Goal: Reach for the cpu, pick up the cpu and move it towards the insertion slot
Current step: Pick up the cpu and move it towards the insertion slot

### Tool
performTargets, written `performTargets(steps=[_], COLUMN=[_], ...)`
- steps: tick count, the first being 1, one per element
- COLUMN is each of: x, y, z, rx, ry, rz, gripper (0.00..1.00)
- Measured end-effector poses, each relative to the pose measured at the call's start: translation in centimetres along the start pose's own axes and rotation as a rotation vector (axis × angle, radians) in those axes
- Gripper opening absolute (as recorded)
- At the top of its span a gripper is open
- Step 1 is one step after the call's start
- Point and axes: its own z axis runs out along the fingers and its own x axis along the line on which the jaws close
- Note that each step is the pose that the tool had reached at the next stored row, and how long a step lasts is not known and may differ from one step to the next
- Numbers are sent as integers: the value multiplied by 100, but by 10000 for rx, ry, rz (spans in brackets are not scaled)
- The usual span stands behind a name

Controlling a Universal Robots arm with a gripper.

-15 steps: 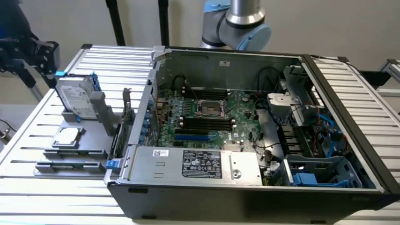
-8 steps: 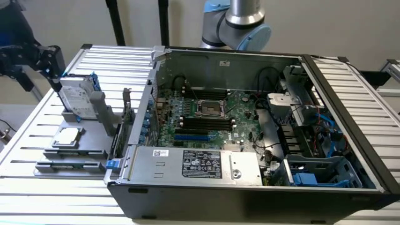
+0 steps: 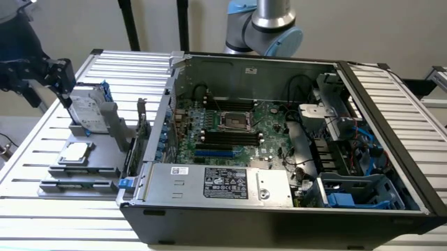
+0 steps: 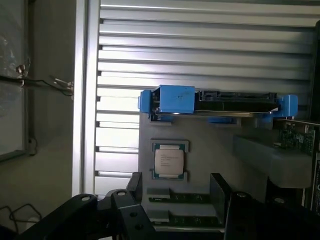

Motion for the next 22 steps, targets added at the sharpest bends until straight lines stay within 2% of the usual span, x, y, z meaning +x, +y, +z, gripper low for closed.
performTargets(steps=[22], x=[7], y=[-174], z=[395], rx=[0], ry=[1], rz=[-3], gripper=[65])
